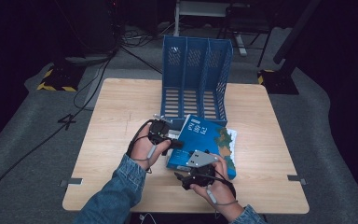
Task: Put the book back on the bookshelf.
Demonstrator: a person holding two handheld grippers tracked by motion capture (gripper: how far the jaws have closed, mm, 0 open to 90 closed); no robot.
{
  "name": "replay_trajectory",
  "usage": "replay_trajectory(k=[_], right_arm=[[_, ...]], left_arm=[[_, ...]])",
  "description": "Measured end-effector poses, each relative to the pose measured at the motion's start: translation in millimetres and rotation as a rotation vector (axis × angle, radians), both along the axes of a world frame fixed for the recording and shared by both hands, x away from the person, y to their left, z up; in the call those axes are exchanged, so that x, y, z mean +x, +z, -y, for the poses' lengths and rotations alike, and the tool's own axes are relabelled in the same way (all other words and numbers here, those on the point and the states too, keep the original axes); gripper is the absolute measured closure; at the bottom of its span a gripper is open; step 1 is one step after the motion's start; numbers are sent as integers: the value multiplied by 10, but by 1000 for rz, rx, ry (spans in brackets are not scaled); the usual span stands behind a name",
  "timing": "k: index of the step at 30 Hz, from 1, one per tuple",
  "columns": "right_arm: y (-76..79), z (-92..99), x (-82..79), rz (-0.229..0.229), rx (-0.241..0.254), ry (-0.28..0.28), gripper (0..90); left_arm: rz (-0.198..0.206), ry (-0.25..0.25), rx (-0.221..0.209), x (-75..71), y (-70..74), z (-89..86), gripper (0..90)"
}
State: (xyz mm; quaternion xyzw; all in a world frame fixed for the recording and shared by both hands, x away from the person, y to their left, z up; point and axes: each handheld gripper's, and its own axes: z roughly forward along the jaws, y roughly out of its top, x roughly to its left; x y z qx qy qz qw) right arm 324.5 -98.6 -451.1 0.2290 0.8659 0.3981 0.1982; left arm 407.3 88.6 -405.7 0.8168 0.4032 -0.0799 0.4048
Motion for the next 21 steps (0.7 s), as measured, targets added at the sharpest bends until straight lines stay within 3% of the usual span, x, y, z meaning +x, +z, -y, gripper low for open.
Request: replay_trajectory(k=[7,14,17,19,21], right_arm=[[-41,-97,20,27,-16,-46,1],[-168,-171,19,133,-74,-95,1],[-180,-171,33,142,-83,-100,1],[-186,-178,78,159,-133,-100,0],[-184,-188,93,151,-140,-99,0]], left_arm=[[-22,-7,-17,36,-27,26,834],[-38,3,-19,83,-74,45,834],[-39,4,-17,87,-88,55,834],[-43,2,-14,84,-96,56,834],[-43,7,-10,81,-103,60,834]])
